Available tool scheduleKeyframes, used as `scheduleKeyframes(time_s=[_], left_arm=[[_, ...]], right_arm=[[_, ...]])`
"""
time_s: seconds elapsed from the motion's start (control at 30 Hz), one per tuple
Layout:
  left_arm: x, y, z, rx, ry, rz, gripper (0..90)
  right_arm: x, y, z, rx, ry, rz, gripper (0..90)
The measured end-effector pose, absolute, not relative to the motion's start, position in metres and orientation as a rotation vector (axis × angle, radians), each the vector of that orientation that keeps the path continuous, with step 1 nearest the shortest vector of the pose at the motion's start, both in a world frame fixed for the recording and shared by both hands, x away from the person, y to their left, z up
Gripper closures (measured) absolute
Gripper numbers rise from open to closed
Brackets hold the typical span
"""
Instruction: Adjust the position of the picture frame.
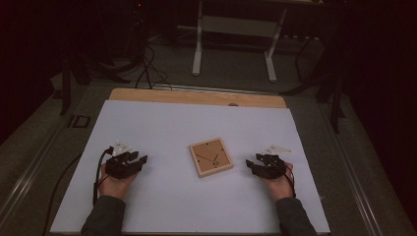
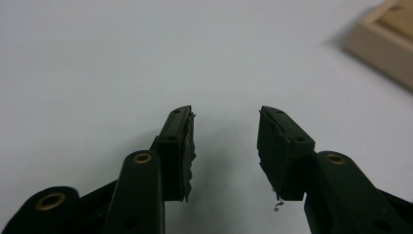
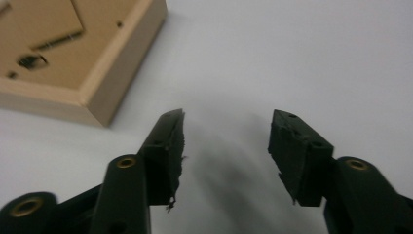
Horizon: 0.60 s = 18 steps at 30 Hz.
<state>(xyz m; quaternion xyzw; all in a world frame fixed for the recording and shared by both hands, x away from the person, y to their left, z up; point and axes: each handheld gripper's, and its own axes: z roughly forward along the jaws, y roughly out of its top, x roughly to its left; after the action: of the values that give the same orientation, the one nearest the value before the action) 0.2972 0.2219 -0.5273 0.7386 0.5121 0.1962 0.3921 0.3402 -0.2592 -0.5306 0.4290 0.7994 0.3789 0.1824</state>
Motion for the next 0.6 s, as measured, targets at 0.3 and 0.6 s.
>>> scheduleKeyframes(time_s=[0.3,0.6], left_arm=[[0.292,0.218,-0.523,1.869,1.262,0.483,58.2],[0.289,0.21,-0.52,1.872,1.252,0.459,60.6]], right_arm=[[0.338,-0.257,-0.528,1.197,2.24,1.098,53.3],[0.338,-0.252,-0.529,1.187,2.255,1.092,55.4]])
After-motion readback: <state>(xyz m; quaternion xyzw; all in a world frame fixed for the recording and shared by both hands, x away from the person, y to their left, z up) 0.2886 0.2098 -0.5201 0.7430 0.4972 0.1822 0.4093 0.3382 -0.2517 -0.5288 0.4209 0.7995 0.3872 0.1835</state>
